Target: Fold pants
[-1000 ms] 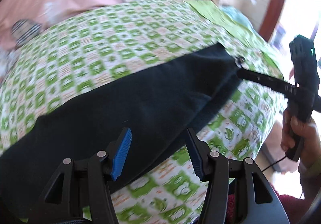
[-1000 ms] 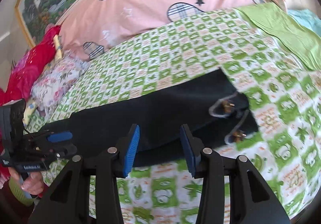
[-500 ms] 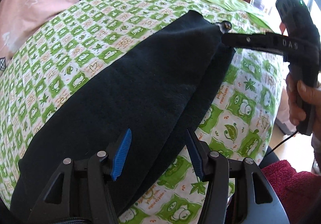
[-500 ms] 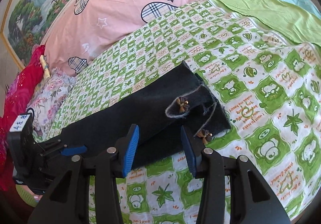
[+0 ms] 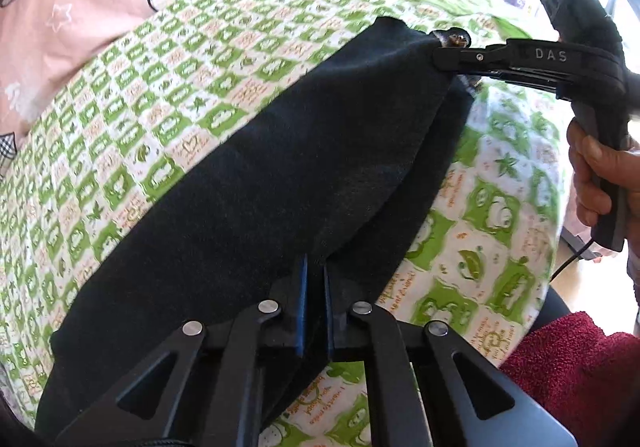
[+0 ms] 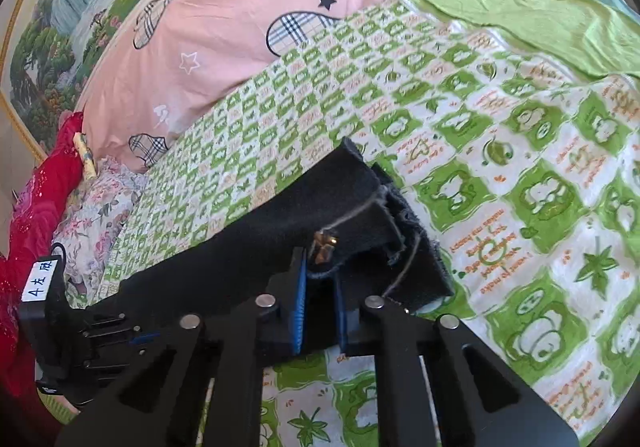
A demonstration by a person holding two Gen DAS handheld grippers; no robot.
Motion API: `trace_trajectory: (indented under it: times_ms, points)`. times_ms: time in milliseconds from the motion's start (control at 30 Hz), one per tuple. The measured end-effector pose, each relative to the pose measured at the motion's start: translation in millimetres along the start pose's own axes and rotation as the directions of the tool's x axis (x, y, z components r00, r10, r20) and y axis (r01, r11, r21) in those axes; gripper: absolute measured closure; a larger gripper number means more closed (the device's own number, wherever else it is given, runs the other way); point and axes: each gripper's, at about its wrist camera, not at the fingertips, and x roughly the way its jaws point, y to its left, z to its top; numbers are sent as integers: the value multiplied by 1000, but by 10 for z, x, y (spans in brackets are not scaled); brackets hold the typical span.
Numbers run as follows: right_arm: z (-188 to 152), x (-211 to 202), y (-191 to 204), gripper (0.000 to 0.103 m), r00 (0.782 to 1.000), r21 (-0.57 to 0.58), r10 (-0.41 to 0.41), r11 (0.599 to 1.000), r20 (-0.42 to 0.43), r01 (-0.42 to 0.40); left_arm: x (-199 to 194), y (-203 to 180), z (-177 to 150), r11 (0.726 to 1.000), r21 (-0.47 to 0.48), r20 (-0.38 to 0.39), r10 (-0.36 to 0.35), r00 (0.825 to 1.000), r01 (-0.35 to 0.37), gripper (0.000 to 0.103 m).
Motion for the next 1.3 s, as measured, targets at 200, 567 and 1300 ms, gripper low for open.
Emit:
trace_trajectory:
  times_ms: [200,567,1300]
  points:
    - [-27,-159,-8,94,1000,-31,-23,999,0,23,-107,-57,-49,999,7,17,-44,999,43,98]
    - [-118,-108,-122,95,996,-28,-82,996,-46,81,-66,-54,-57,986,-1,-28,-168,985,168,88]
    - [-206,-165,-323,43,999,186,33,982,5,-34,575,163,1398,938,-12,-112,-345,932,345,47]
